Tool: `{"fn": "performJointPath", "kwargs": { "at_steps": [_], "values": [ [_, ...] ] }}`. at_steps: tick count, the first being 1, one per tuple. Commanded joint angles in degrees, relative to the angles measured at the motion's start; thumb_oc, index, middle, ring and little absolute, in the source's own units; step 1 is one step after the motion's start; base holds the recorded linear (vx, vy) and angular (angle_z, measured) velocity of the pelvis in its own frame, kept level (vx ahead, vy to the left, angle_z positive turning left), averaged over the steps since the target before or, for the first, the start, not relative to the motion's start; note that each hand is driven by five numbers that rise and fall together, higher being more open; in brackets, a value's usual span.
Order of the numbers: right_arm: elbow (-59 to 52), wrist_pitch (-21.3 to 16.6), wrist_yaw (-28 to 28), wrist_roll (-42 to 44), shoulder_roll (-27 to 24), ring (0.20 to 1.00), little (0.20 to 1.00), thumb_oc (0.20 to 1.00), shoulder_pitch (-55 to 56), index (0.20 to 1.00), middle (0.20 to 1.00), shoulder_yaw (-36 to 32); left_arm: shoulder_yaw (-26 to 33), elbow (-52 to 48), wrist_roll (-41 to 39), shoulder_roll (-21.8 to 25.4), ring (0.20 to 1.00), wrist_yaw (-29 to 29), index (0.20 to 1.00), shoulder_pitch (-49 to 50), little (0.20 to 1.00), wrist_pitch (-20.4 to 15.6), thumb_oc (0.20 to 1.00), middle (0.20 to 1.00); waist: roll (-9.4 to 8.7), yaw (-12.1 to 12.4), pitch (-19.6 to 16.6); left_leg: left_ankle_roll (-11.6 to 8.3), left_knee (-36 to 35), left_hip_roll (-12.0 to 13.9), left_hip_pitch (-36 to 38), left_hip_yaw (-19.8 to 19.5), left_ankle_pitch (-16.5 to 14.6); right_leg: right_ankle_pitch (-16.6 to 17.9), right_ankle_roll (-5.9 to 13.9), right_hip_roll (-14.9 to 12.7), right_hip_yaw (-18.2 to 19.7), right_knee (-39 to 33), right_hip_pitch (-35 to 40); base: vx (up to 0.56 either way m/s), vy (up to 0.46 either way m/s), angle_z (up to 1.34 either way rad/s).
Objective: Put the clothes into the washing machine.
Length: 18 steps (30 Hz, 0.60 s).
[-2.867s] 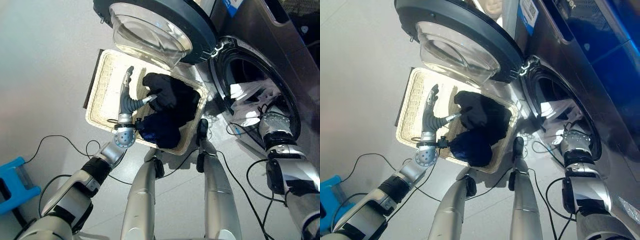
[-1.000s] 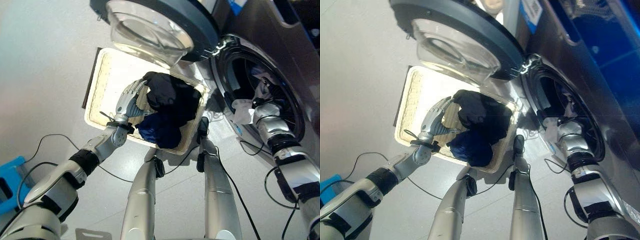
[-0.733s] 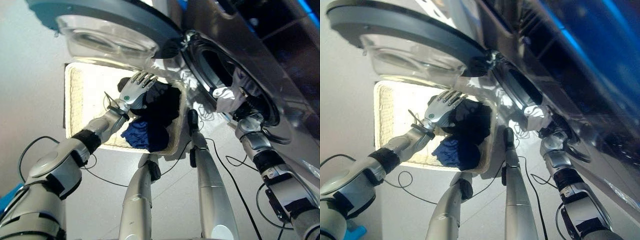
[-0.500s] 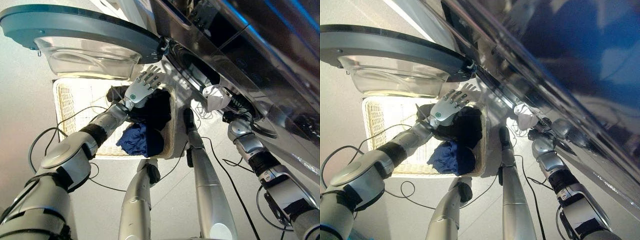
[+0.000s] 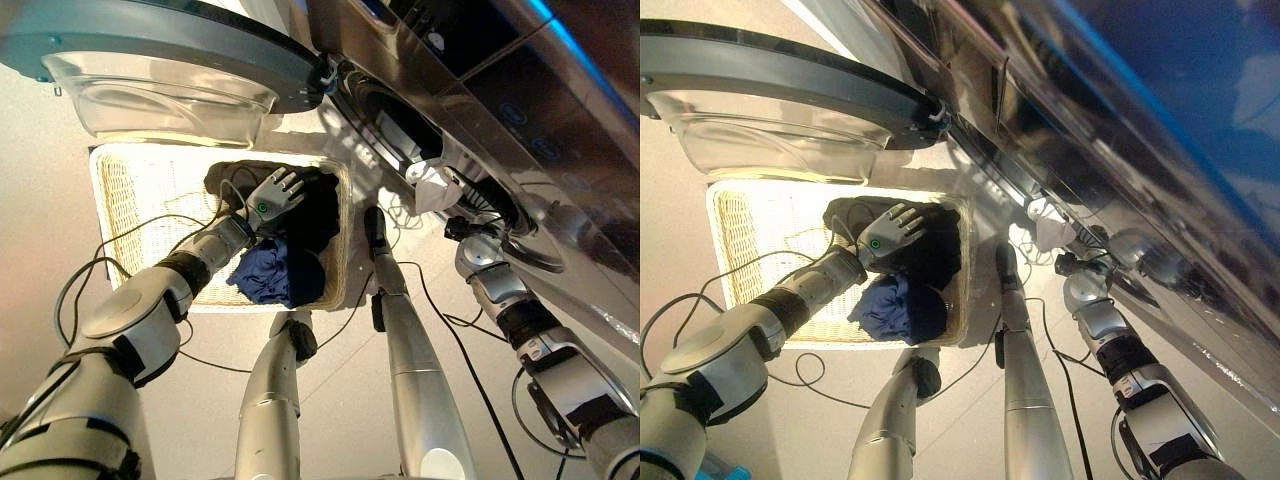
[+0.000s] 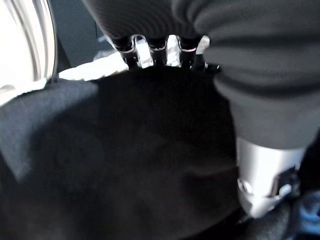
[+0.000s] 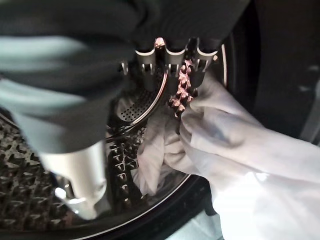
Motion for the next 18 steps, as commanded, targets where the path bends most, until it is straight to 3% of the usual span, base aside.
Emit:
{"fn": "performJointPath", "kwargs": {
  "at_steps": [1,3,5,6,8,12,13,14,18],
  "values": [
    [-4.03,-2.26,-1.14,0.21,-0.86,1.0,1.0,1.0,1.02,1.0,1.0,-1.93,2.08,0.77,1.19,2.71,1.0,0.73,1.0,3.09,1.0,0.16,1.0,1.0,0.02,-0.98,-1.51,-6.47,5.71,0.71,-2.85,0.5,-1.28,-4.26,7.44,1.67,-3.18,3.62,0.53,0.0,0.0,0.0],
    [-4.27,-2.83,-0.8,0.94,-0.4,1.0,1.0,1.0,1.68,1.0,1.0,-1.85,3.4,0.23,2.09,3.33,1.0,2.83,1.0,4.06,1.0,0.06,1.0,1.0,-0.26,-0.36,-1.51,-6.45,5.17,0.57,-2.97,-0.21,-1.03,-4.0,7.61,1.6,-3.62,3.07,0.89,-0.03,-0.07,0.01],
    [-4.21,-3.12,-0.39,1.56,-0.2,1.0,1.0,1.0,1.7,1.0,1.0,-1.81,3.8,0.36,2.23,3.41,1.0,2.48,1.0,4.27,1.0,0.16,1.0,1.0,-0.38,-0.18,-1.51,-6.49,4.99,0.51,-3.11,-0.47,-0.88,-3.85,7.67,1.54,-3.79,2.82,0.94,-0.05,-0.052,0.02],
    [-4.4,-3.7,0.09,2.12,-0.31,1.0,1.0,1.0,0.85,1.0,1.0,-1.75,4.57,0.33,2.21,4.01,1.0,1.55,1.0,3.71,1.0,0.42,1.0,1.0,-0.67,-0.09,-1.51,-5.96,4.24,0.5,-4.96,0.24,0.94,-2.13,7.26,1.39,-3.92,2.0,-0.82,-0.07,-0.033,0.02],
    [-4.83,-4.42,0.31,2.56,-0.13,1.0,1.0,1.0,1.64,1.0,1.0,-1.57,4.72,0.18,2.86,3.94,1.0,1.12,1.0,4.52,1.0,0.37,1.0,1.0,-0.78,0.16,-1.51,-6.57,4.16,0.55,-3.85,-0.77,-0.15,-3.19,7.78,1.52,-3.96,2.06,0.48,-0.02,-0.009,0.0],
    [-7.42,-6.05,-0.04,3.14,-0.28,1.0,1.0,1.0,0.86,1.0,1.0,-1.56,5.01,0.17,3.1,4.66,1.0,0.95,1.0,2.81,1.0,0.65,1.0,1.0,-1.31,0.18,-1.51,-6.15,3.18,0.7,-6.63,-0.44,1.74,-1.06,7.43,1.45,-3.77,0.96,-2.27,-0.02,-0.019,0.01],
    [-7.86,-6.2,-0.14,3.13,-0.08,1.0,1.0,1.0,1.58,1.0,1.0,-1.51,4.79,0.04,3.23,4.47,1.0,0.73,1.0,3.32,1.0,0.68,1.0,1.0,-1.32,0.31,-1.51,-6.75,3.33,0.77,-5.38,-1.4,0.42,-2.3,7.9,1.56,-3.7,1.23,-0.92,-0.04,-0.038,0.02],
    [-9.34,-6.15,-0.3,2.8,-0.16,1.0,1.0,1.0,0.93,1.0,1.0,-1.87,5.1,-0.29,3.55,4.76,1.0,0.22,1.0,2.27,1.0,0.99,1.0,1.0,-1.54,0.18,-1.51,-6.22,2.95,0.82,-7.34,-0.75,1.88,-0.82,7.51,1.53,-3.55,0.88,-2.99,0.0,0.0,0.0],
    [-11.48,-6.31,-0.4,2.55,0.17,1.0,1.0,1.0,0.98,1.0,1.0,-2.27,5.27,-0.63,3.9,4.92,1.0,-0.82,1.0,1.46,1.0,0.93,1.0,1.0,-1.82,0.22,-1.51,-6.27,2.43,0.83,-8.01,-0.97,2.19,-0.56,7.64,1.66,-3.43,0.74,-3.7,-0.01,-0.008,0.0]
  ]
}}
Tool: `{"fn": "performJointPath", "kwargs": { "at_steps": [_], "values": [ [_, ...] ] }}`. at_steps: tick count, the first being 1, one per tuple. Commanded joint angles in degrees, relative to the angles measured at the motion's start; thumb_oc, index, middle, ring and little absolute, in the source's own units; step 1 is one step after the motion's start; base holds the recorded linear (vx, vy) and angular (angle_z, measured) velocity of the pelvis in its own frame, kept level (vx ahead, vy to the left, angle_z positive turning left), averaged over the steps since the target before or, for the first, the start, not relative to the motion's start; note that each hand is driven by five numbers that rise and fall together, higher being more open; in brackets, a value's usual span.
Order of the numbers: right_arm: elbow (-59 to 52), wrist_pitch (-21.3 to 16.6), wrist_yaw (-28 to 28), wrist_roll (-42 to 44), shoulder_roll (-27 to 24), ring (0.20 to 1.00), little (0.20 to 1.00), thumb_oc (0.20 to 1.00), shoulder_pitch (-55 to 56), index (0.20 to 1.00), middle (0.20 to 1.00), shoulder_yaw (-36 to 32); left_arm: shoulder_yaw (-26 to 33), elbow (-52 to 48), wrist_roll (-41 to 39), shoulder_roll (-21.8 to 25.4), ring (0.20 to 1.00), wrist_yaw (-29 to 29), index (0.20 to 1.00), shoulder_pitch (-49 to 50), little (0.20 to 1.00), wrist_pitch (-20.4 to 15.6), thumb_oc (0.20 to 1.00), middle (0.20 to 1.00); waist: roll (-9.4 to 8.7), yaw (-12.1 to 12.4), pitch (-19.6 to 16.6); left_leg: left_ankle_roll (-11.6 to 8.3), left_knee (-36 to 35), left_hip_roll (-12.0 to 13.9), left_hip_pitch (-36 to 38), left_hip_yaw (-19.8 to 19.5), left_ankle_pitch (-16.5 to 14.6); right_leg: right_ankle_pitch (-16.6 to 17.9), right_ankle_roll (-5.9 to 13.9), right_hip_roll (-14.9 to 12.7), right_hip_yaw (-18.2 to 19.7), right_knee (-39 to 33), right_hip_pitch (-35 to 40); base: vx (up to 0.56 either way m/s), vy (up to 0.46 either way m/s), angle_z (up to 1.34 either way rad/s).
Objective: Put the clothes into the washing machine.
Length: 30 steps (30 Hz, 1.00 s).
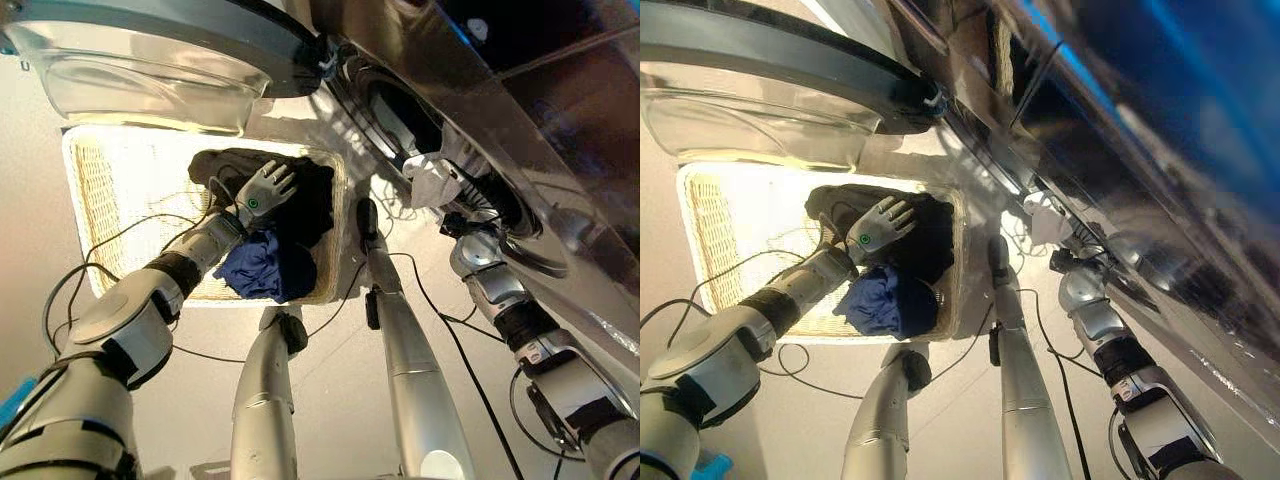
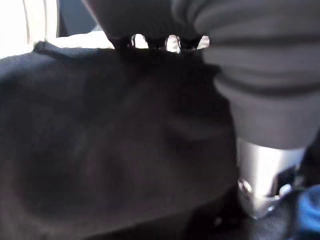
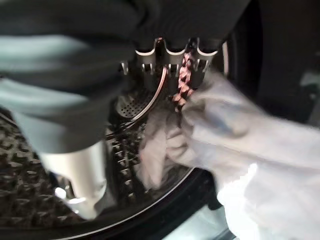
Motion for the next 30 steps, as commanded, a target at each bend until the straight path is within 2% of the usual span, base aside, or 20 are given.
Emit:
{"fn": "performJointPath", "kwargs": {
  "at_steps": [1,3,6,9,11,14,15,16,17,18,24,30],
  "values": [
    [-5.76,-3.7,-0.81,0.28,-0.38,1.0,1.0,1.0,0.48,1.0,1.0,-2.3,0.17,1.33,1.71,2.85,1.0,-2.61,1.0,0.1,1.0,0.22,1.0,1.0,-1.12,-0.14,-1.29,-5.96,-0.02,-1.06,-2.75,0.89,2.45,-1.74,8.68,0.62,-1.52,2.44,-1.25,-0.04,-0.036,0.02],
    [-10.59,-3.75,-1.11,2.49,0.11,1.0,1.0,1.0,1.04,1.0,1.0,-2.74,0.83,1.51,1.8,3.25,1.0,-4.53,1.0,-1.38,1.0,0.61,1.0,1.0,-2.19,-0.13,-1.29,-6.09,-1.35,-0.75,-4.85,-0.07,3.45,-1.11,8.86,1.0,-1.04,2.23,-3.34,-0.04,-0.022,0.02],
    [-11.38,-4.82,-0.89,3.52,0.25,1.0,1.0,1.0,1.55,1.0,1.0,-3.17,1.19,1.48,0.97,3.21,1.0,-5.46,1.0,-1.88,1.0,1.56,1.0,1.0,-2.64,0.05,-1.29,-6.22,-1.42,-0.35,-6.09,-0.49,3.78,-1.11,8.97,0.88,-1.14,2.61,-4.51,-0.01,-0.01,0.06],
    [-11.87,-5.69,-0.79,4.02,0.33,1.0,1.0,1.0,1.74,1.0,1.0,-3.61,1.31,1.71,0.52,3.1,1.0,-8.5,1.0,-2.51,1.0,1.72,1.0,1.0,-3.03,0.11,-1.29,-6.26,-1.37,-0.1,-6.85,-0.81,3.85,-1.1,9.02,0.67,-1.32,2.79,-5.12,-0.01,-0.025,0.05],
    [-12.04,-7.47,-0.66,5.02,0.55,1.0,1.0,1.0,1.9,1.0,1.0,-3.97,1.23,2.72,-0.41,2.67,1.0,-11.06,1.0,-2.85,1.0,2.72,1.0,1.0,-3.55,0.18,-1.29,-6.33,-0.82,0.08,-7.74,-1.52,3.71,-1.01,9.02,0.47,-1.58,3.2,-5.79,0.0,-0.051,0.06],
    [-12.67,-8.16,-1.07,5.63,0.63,1.0,1.0,1.0,1.96,1.0,1.0,-4.14,1.4,3.26,-0.37,2.46,1.0,-14.11,1.0,-3.12,1.0,4.09,1.0,1.0,-3.91,0.25,-1.29,-6.34,-0.43,0.28,-8.25,-1.79,3.7,-1.03,9.0,0.33,-1.88,3.65,-6.14,-0.01,-0.049,0.08],
    [-13.01,-9.32,-0.88,6.47,0.7,1.0,1.0,1.0,2.08,1.0,1.0,-4.21,1.27,3.92,-1.3,2.27,0.915,-17.34,0.915,-3.23,0.915,5.9,0.915,0.915,-4.18,0.29,-1.29,-6.41,-0.07,0.48,-8.69,-2.08,3.64,-1.13,8.99,0.16,-2.07,4.0,-6.43,-0.01,-0.05,0.05],
    [-13.0,-9.87,-0.84,6.88,0.84,1.0,1.0,1.0,2.06,1.0,1.0,-4.1,1.21,4.19,-1.76,2.17,0.501,-17.66,0.501,-3.26,0.501,6.3,0.501,0.501,-4.3,0.29,-1.29,-6.46,0.19,0.52,-8.86,-2.28,3.55,-1.16,8.98,0.12,-2.09,4.17,-6.57,-0.01,-0.048,0.03],
    [-12.97,-10.12,-0.8,6.97,0.97,1.0,1.0,1.0,2.04,1.0,1.0,-4.13,1.23,4.35,-2.05,2.07,0.2,-17.9,0.2,-3.27,0.2,6.22,0.2,0.2,-4.35,0.3,-1.29,-6.48,0.3,0.58,-8.93,-2.34,3.53,-1.19,8.99,0.08,-2.15,4.31,-6.62,-0.01,-0.059,0.04],
    [-13.18,-10.4,-0.81,7.22,1.06,1.0,1.0,1.0,1.97,1.0,1.0,-4.45,1.4,4.72,-2.3,1.77,0.2,-19.16,0.2,-3.28,0.2,5.18,0.2,0.2,-4.58,0.35,-1.29,-6.49,0.6,0.68,-8.87,-2.45,3.38,-1.23,9.03,-0.07,-2.4,4.61,-6.53,-0.01,-0.072,0.07],
    [-13.51,-10.67,-1.32,7.75,1.26,1.0,1.0,1.0,1.46,1.0,1.0,-5.36,1.59,4.85,-2.53,1.73,0.2,-18.18,0.2,-3.83,0.2,3.16,0.2,0.2,-4.57,0.64,-1.29,-6.6,1.1,1.05,-7.46,-2.29,2.99,-1.55,9.14,-0.8,-3.43,5.16,-5.18,0.0,-0.022,0.03],
    [-13.88,-10.68,-1.3,7.5,1.14,1.0,1.0,1.0,1.74,1.0,1.0,-5.81,2.44,3.55,-2.67,2.4,0.2,-15.65,0.2,-3.7,0.2,2.55,0.2,0.2,-4.31,0.88,-1.29,-6.73,1.72,1.1,-6.09,-2.03,2.6,-1.8,9.01,-1.25,-4.09,5.46,-3.85,0.0,0.0,0.0]
  ]
}}
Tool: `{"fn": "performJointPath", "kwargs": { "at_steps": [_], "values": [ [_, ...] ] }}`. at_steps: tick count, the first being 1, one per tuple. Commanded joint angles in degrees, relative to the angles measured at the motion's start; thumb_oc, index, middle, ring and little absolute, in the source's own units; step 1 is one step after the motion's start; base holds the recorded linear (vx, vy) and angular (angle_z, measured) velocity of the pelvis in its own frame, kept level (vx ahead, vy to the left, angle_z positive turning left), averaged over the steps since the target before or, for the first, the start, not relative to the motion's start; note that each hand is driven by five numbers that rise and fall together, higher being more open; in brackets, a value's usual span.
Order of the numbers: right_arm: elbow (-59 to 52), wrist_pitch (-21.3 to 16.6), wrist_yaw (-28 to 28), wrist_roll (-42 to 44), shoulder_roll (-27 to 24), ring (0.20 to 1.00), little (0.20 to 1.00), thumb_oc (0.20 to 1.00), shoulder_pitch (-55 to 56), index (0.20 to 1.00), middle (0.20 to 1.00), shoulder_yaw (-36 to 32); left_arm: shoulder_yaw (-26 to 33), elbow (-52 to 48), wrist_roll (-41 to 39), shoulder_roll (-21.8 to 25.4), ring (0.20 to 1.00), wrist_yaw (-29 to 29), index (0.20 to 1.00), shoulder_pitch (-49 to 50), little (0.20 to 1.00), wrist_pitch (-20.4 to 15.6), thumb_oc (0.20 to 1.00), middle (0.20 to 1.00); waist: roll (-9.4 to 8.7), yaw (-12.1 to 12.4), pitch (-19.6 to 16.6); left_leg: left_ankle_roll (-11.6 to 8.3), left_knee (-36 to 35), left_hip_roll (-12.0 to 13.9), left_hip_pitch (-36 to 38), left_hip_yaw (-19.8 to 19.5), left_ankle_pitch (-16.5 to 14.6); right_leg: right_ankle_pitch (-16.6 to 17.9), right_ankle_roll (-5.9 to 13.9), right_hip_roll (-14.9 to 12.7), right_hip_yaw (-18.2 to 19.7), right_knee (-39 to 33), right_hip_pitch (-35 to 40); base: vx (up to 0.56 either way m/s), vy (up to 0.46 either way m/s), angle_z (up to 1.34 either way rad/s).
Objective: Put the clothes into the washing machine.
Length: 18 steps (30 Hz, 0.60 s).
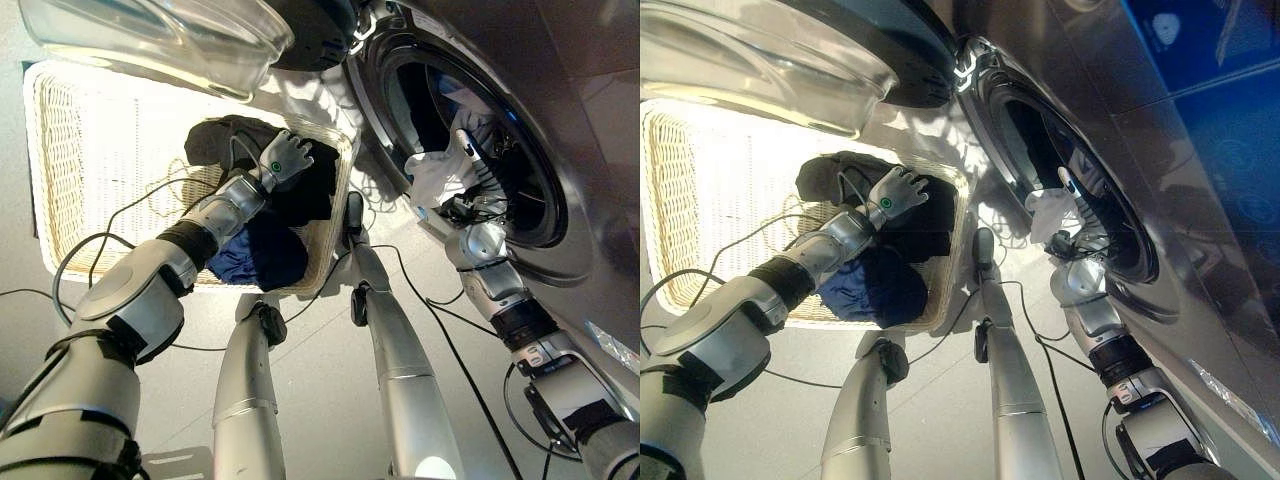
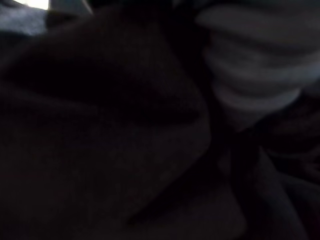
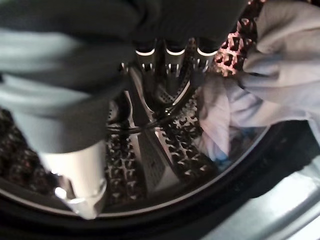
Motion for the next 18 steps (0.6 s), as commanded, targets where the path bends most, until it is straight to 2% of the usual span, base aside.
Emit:
{"fn": "performJointPath", "kwargs": {
  "at_steps": [1,3,4,9,12,16,18],
  "values": [
    [-4.72,-3.57,-0.91,1.22,0.12,1.0,1.0,1.0,0.87,1.0,1.0,-3.72,1.58,8.31,-1.99,4.5,0.2,-5.38,0.2,4.67,0.2,1.58,0.2,0.2,0.85,1.25,0.73,-6.9,-2.65,0.13,2.29,2.31,2.44,-2.11,8.45,-0.45,-0.27,4.46,0.62,0.0,0.0,0.0],
    [-4.88,-3.46,-1.09,1.24,0.08,1.0,1.0,1.0,0.96,1.0,1.0,-3.77,1.85,7.88,-1.86,4.68,0.2,-4.63,0.2,4.69,0.2,1.08,0.2,0.2,0.95,1.37,0.73,-6.9,-2.45,0.22,2.56,2.36,2.36,-2.34,8.42,-0.59,-0.41,4.76,0.89,0.0,0.0,0.0],
    [-5.29,-2.85,-0.71,1.85,-0.21,1.0,1.0,1.0,1.23,1.0,1.0,-4.32,2.77,6.9,-2.76,5.14,0.2,-1.75,0.2,4.75,0.2,0.32,0.2,0.2,1.1,1.61,0.73,-6.92,-1.62,0.44,3.34,2.46,1.96,-2.97,8.33,-1.06,-0.88,5.76,1.6,0.0,0.0,0.0],
    [-6.15,-1.68,-0.5,1.79,-0.2,1.0,1.0,1.0,2.06,1.0,1.0,-4.89,4.69,5.11,-3.63,5.85,0.2,4.16,0.2,5.29,0.2,-2.86,0.2,0.2,1.26,2.2,0.73,-6.9,-0.79,0.43,5.49,2.41,1.35,-4.02,8.12,-1.7,-1.78,6.97,3.69,-0.02,-0.017,0.03],
    [-6.46,-1.14,-0.79,1.55,-0.27,1.0,1.0,1.0,2.64,1.0,1.0,-5.28,5.58,4.15,-4.6,5.98,0.2,6.57,0.2,6.48,0.2,-2.94,0.2,0.2,1.29,2.53,0.73,-6.86,-0.39,0.33,6.46,2.17,1.09,-4.5,7.99,-1.88,-2.24,7.67,4.66,0.0,0.0,0.0],
    [-7.2,-0.29,-0.99,-0.37,-0.04,1.0,1.0,1.0,3.92,1.0,1.0,-5.43,8.3,3.1,-10.82,6.26,0.2,12.54,0.2,8.32,0.2,-2.71,0.2,0.2,1.22,3.03,0.73,-6.64,0.09,0.46,8.0,2.08,0.45,-5.55,7.81,-2.27,-2.99,8.73,6.1,-0.01,-0.011,0.05],
    [-7.97,0.85,-1.95,-4.66,-0.08,1.0,1.0,1.0,5.04,1.0,1.0,-5.19,11.09,2.23,-15.63,6.33,0.2,16.67,0.2,10.31,0.2,-3.49,0.2,0.2,1.1,3.47,0.73,-6.43,0.46,0.4,9.15,1.96,0.01,-6.23,7.7,-2.52,-3.63,9.31,7.34,0.0,-0.023,0.04]
  ]
}}
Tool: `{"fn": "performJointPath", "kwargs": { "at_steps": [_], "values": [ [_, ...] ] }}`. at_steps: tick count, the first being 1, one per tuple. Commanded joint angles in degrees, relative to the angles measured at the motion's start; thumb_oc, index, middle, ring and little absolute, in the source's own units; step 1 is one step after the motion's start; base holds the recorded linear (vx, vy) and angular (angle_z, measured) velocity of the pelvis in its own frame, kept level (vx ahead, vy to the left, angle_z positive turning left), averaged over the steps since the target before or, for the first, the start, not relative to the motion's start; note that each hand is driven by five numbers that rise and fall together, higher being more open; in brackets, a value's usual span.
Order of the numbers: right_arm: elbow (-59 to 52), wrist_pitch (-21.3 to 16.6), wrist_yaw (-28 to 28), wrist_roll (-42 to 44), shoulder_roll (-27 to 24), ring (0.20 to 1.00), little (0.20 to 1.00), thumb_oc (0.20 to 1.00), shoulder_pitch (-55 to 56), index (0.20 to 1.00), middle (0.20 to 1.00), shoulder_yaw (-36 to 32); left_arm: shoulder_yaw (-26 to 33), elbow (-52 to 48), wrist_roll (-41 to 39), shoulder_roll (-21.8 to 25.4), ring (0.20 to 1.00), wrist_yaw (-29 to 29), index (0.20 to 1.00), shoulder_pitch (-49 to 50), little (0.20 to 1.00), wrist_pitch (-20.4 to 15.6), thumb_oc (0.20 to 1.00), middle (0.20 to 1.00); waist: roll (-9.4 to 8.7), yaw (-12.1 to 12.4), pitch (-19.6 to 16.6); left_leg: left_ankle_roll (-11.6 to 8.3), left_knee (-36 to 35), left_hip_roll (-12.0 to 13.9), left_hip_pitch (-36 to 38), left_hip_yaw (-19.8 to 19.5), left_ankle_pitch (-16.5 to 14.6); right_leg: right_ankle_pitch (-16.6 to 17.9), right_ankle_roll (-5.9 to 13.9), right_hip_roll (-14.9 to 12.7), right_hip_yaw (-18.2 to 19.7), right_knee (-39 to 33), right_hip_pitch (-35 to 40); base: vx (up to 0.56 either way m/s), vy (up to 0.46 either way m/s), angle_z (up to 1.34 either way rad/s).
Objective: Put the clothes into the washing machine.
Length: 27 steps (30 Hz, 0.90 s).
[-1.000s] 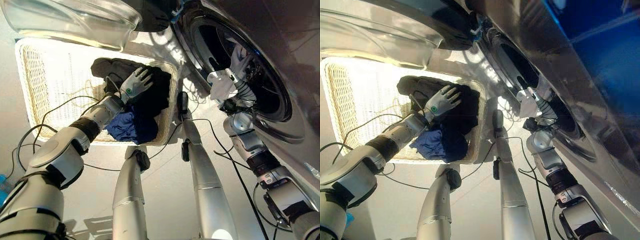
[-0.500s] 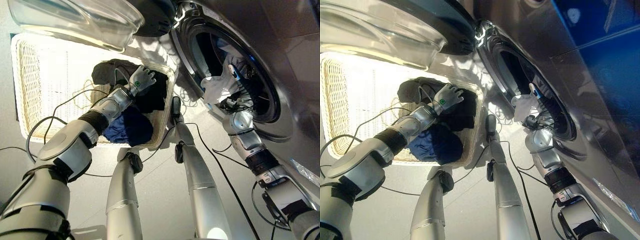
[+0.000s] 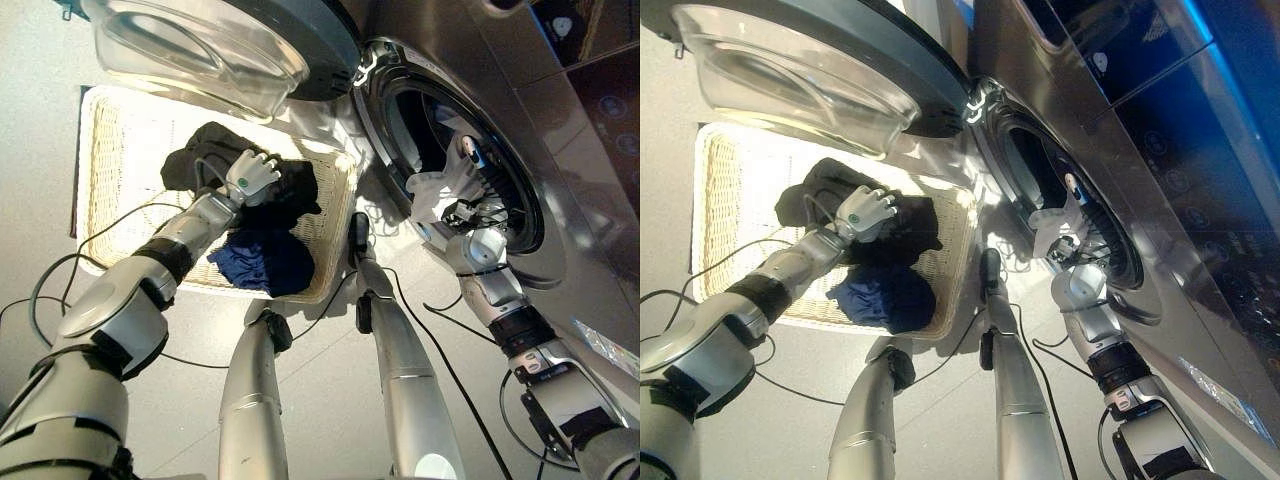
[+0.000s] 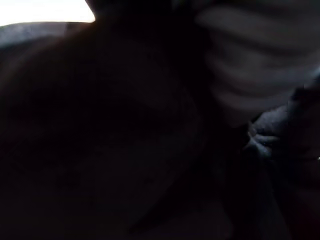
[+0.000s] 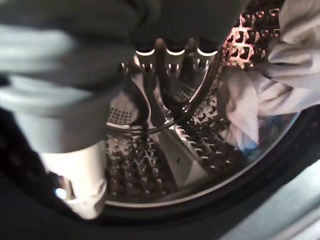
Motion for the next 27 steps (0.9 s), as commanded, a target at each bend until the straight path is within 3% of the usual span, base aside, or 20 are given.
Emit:
{"fn": "performJointPath", "kwargs": {
  "at_steps": [1,5,8,15,17,18,21,27],
  "values": [
    [-7.37,-0.29,-1.83,-5.49,-2.04,1.0,1.0,1.0,1.77,1.0,1.0,-2.89,4.8,-2.36,-6.51,1.98,0.2,7.15,0.2,1.95,0.2,-0.81,0.2,0.2,0.87,0.25,0.38,-6.29,-0.07,0.36,2.5,2.33,0.08,-4.16,8.93,-1.84,-2.63,5.45,1.74,0.01,-0.018,0.06],
    [-8.7,2.87,-0.33,-10.92,-1.74,1.0,1.0,1.0,2.84,1.0,1.0,-1.99,10.34,-3.6,-10.75,1.18,0.2,11.73,0.2,5.5,0.2,-3.92,0.2,0.2,0.63,0.9,0.38,-6.08,0.56,0.23,4.47,2.03,-0.67,-5.32,8.87,-2.24,-3.53,6.42,3.87,0.01,-0.021,0.1],
    [-8.23,6.38,6.04,-13.04,-1.08,1.0,1.0,1.0,5.02,1.0,1.0,0.5,16.11,-5.43,-11.39,-0.06,0.2,15.83,0.2,10.25,0.2,-9.22,0.2,0.2,0.29,1.74,0.38,-5.78,1.38,0.22,6.82,1.61,-1.57,-6.64,8.76,-2.79,-4.25,7.73,6.26,0.01,-0.026,0.05],
    [-4.08,5.9,21.02,-14.93,-3.32,1.0,1.0,1.0,7.02,1.0,1.0,5.36,20.3,-8.75,-13.97,-0.39,0.2,20.22,0.2,15.19,0.2,-16.7,0.2,0.2,-0.32,2.79,0.38,-5.41,1.31,0.12,10.69,1.08,-2.39,-8.37,8.71,-3.31,-5.16,8.27,10.47,0.02,-0.013,0.03],
    [-4.05,5.88,21.03,-14.92,-3.31,1.0,1.0,1.0,7.01,1.0,1.0,5.38,20.32,-8.76,-13.97,-0.38,0.2,20.22,0.2,15.22,0.2,-16.7,0.2,0.2,-0.32,2.76,0.38,-5.41,1.29,0.11,10.71,1.07,-2.38,-8.37,8.71,-3.32,-5.17,8.25,10.5,0.01,-0.028,0.01],
    [-1.88,4.12,28.9,-15.84,-5.58,1.0,1.0,1.0,6.44,1.0,1.0,7.71,21.5,-9.75,-16.36,-0.37,0.2,20.68,0.2,16.11,0.2,-19.77,0.2,0.2,-0.53,3.48,0.38,-5.26,1.06,0.07,12.08,0.66,-2.54,-8.82,8.77,-3.6,-5.7,8.47,11.94,0.02,-0.061,0.01],
    [0.18,3.29,32.55,-17.48,-7.08,1.0,1.0,1.0,5.05,1.0,1.0,9.63,22.12,-10.04,-18.61,-0.67,0.2,20.69,0.2,16.41,0.2,-21.91,0.2,0.2,-0.6,4.05,0.38,-5.2,1.01,-0.07,12.82,0.31,-2.64,-9.0,8.77,-3.81,-6.04,8.64,12.68,0.02,-0.061,0.09],
    [3.22,5.61,38.31,-23.08,-10.62,1.0,1.0,1.0,0.13,1.0,1.0,14.94,24.13,-11.69,-27.16,-2.03,0.2,17.36,0.2,16.95,0.2,-28.36,0.2,0.2,-1.01,5.73,0.38,-5.17,0.23,-0.49,15.09,-0.84,-2.72,-9.34,8.71,-4.12,-7.08,8.15,15.34,0.01,-0.059,0.09]
  ]
}}
